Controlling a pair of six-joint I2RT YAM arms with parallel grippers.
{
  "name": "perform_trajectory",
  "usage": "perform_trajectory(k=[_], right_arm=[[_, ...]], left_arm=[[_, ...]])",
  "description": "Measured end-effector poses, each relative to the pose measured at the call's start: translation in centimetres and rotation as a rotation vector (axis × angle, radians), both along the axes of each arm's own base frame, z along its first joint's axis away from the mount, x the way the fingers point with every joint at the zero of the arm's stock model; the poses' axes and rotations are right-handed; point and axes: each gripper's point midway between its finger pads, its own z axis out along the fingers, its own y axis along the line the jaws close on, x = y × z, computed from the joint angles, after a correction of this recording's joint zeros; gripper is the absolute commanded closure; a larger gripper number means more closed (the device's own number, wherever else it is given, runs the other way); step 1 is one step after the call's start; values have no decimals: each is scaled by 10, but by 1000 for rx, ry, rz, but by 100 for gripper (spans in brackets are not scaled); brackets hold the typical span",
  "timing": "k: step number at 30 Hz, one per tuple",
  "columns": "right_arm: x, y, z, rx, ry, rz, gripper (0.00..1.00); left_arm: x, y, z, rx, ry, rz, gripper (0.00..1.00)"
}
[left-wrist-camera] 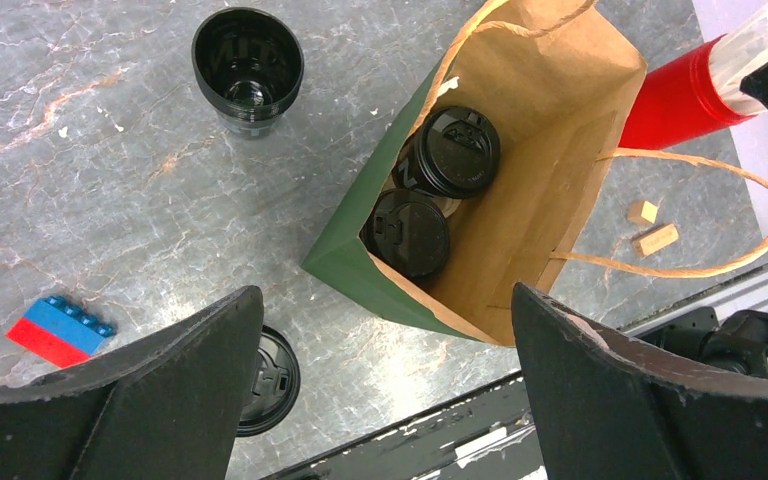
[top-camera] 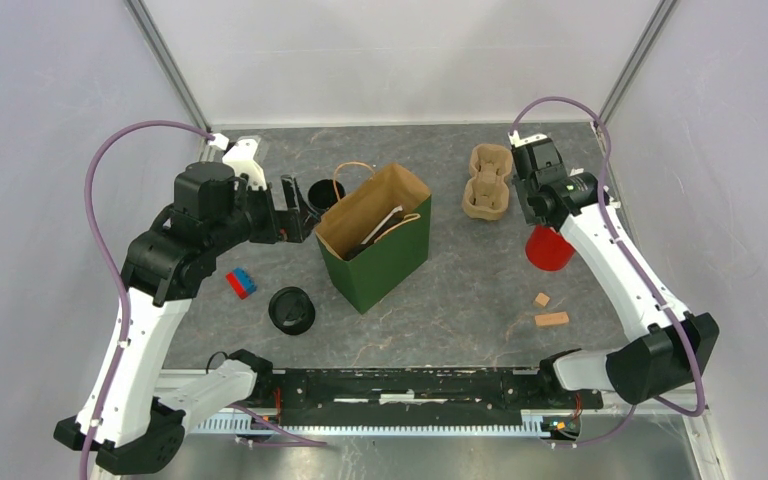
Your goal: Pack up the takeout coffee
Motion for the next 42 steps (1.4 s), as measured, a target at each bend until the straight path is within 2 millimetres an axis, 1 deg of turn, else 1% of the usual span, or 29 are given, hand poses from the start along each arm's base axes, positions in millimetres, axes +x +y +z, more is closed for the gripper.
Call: perform_trajectory(k=[5,12,20,25,32,38,42], right_arm=[[2,-1,-7,-10,12,7,73],[3,-2,-6,-20,11,18,89],[-2,-4,-3,-28,31,18,97],[-3,-4,13,-21,18,19,99],[-2,-2,46,8,-35,18,100],[-9,-2,64,27,-45,13,100],[-13,1,81,57,-68,21,100]], left_arm=[[1,1,0,10,-5,0,0],[1,3,0,13,-9,6,0],[1,2,0,13,-9,6,0],[1,2,0,13,-8,5,0],[1,2,0,12,-8,5,0],[0,2,1,10,-9,2,0],[-3,0,2,0,-12,-11,0]])
